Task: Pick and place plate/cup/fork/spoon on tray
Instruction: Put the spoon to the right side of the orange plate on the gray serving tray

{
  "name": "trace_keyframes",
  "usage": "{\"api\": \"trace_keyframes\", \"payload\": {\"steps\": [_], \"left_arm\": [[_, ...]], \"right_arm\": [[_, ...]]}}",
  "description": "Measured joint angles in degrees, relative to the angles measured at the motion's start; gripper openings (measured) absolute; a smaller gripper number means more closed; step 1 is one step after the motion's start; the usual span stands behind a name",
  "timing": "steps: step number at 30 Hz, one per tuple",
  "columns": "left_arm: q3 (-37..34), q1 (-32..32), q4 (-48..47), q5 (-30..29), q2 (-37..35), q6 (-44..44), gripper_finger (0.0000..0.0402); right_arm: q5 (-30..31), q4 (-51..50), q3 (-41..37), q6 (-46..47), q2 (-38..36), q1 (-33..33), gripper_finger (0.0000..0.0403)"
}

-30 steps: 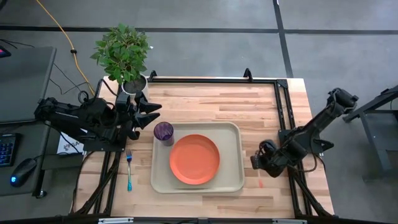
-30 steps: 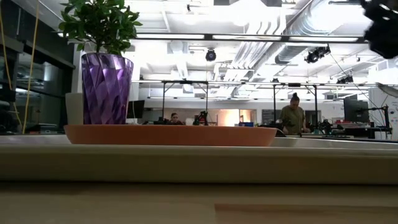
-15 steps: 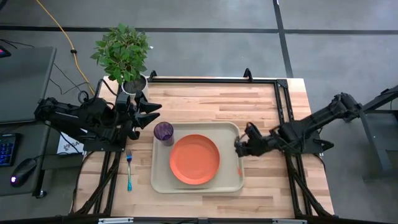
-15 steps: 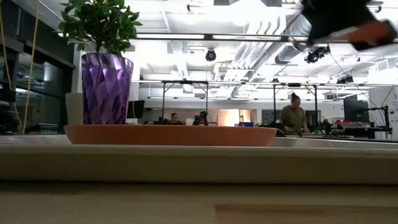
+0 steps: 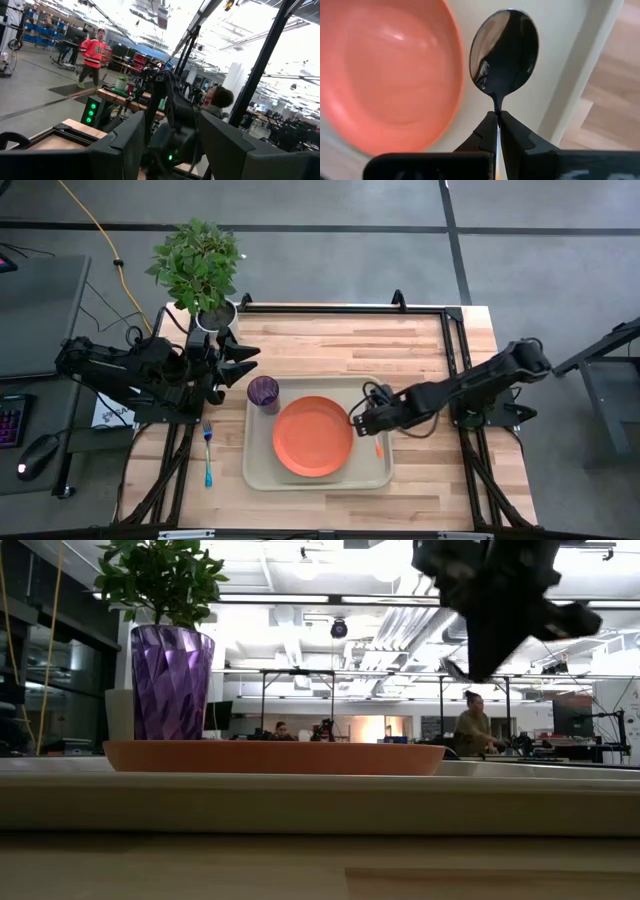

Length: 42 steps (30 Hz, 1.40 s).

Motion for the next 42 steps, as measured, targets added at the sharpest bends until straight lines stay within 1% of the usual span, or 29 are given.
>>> {"api": "trace_keyframes", "payload": {"steps": [8,13,18,21,25,42], "left_arm": [[0.0,0.0,0.0,0.0,0.0,0.0,0.0170],[0.0,0.0,0.0,0.0,0.0,0.0,0.0170],[0.0,0.0,0.0,0.0,0.0,0.0,0.0170],[0.0,0.0,0.0,0.0,0.0,0.0,0.0170],[0.0,0.0,0.0,0.0,0.0,0.0,0.0170],[0.0,0.0,0.0,0.0,0.0,0.0,0.0170]], "right_arm": [[-6.1,0.0,0.0,3.8,7.8,-0.2,0.0000],[-6.9,0.0,0.0,7.1,10.3,-0.6,0.0000],[-7.8,3.0,-2.7,9.4,10.5,-1.5,0.0000],[-9.8,6.1,-5.1,9.3,10.5,-2.5,0.0000],[-10.1,9.2,-6.4,9.3,10.5,-3.3,0.0000],[-10.9,9.0,-6.4,9.2,10.5,-4.0,0.0000]]}}
